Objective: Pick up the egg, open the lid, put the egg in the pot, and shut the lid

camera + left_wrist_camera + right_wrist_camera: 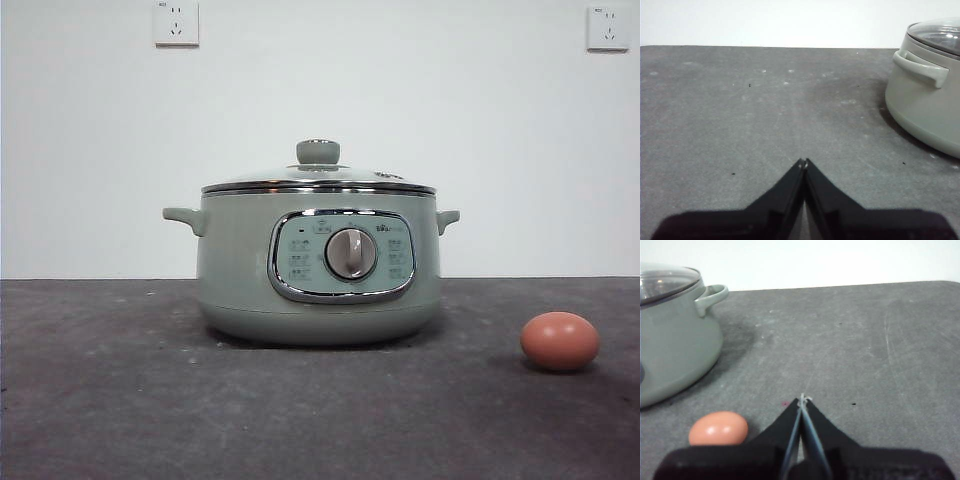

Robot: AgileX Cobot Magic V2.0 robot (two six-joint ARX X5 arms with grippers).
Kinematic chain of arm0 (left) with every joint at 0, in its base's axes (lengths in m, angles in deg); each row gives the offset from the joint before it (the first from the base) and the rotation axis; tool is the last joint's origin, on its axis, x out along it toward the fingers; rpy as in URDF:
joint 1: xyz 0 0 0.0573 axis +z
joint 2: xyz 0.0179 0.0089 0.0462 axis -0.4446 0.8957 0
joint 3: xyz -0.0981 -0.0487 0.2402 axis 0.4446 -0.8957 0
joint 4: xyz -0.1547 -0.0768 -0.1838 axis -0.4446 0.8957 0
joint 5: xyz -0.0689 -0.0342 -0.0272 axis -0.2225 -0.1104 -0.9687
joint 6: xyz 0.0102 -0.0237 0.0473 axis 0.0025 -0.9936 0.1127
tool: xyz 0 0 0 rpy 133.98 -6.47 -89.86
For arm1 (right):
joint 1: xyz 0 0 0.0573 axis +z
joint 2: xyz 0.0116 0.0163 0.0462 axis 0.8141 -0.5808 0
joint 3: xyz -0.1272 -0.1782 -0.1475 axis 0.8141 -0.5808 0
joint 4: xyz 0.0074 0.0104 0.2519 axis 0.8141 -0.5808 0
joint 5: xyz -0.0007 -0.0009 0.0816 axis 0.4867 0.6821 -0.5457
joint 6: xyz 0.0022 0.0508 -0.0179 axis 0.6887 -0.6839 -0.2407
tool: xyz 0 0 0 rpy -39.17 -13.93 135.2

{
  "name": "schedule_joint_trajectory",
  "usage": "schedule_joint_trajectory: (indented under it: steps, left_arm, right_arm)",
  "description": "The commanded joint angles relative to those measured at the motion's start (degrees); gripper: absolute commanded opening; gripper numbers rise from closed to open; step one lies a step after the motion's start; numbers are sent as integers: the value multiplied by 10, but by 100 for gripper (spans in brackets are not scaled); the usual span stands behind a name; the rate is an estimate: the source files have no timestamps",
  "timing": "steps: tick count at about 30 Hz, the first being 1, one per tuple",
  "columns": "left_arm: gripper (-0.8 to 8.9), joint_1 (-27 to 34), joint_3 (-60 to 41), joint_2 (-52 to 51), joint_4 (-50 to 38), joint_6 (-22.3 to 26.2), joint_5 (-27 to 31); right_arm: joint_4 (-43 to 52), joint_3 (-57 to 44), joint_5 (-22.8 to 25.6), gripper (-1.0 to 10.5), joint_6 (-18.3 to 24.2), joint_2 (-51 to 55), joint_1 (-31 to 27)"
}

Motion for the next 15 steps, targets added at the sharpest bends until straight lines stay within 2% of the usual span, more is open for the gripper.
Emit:
schedule_joint_trajectory:
  steps: [1, 3, 8, 15]
  left_arm:
    - [-3, 2, -5, 0, -4, -4, -2]
    - [-3, 2, -5, 0, -12, -4, -3]
    - [-6, 2, 4, 0, -32, -52, -44]
    - [-6, 2, 55, 11, -27, -118, -79]
  right_arm:
    - [14, -5, 0, 2, -26, 1, 0]
    - [25, -5, 0, 0, -34, 1, 0]
    - [46, 15, 0, -9, -111, 0, 0]
    - [33, 96, -13, -11, -148, -25, 0]
